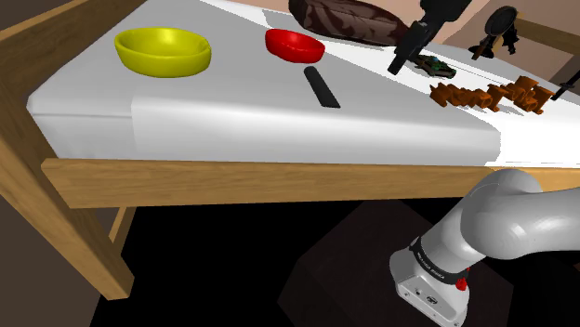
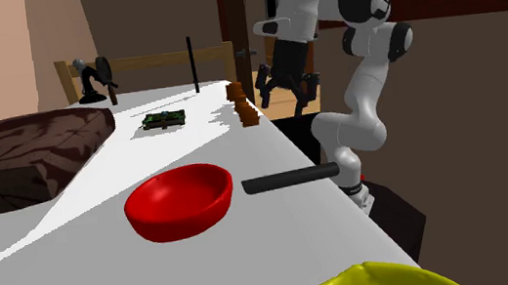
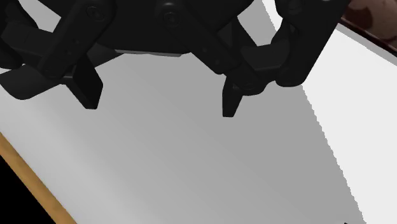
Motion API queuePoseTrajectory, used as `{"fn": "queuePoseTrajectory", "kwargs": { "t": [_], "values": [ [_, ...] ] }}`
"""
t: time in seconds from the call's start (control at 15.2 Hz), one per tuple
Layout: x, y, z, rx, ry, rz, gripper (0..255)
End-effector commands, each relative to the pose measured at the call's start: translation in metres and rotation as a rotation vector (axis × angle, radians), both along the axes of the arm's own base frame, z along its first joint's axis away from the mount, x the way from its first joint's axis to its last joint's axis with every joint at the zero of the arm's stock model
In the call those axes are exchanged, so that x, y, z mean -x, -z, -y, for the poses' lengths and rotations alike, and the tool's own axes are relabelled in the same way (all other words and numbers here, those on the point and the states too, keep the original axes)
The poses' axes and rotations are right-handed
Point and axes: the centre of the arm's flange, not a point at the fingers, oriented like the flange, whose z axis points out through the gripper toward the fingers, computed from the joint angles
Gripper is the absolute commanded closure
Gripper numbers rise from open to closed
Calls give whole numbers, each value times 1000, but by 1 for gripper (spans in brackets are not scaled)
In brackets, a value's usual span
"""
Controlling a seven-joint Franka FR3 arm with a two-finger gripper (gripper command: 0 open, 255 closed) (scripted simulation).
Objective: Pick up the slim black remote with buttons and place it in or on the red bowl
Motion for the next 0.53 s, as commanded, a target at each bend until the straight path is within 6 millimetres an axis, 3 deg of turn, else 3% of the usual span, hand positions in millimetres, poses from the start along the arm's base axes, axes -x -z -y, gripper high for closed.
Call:
{"fn": "queuePoseTrajectory", "kwargs": {
  "t": [0.0, 0.46],
  "values": [
    [0, 0, 0, 0, 0, 0, 0],
    [-55, 26, -70, -62, 357, 48, 0]
  ]
}}
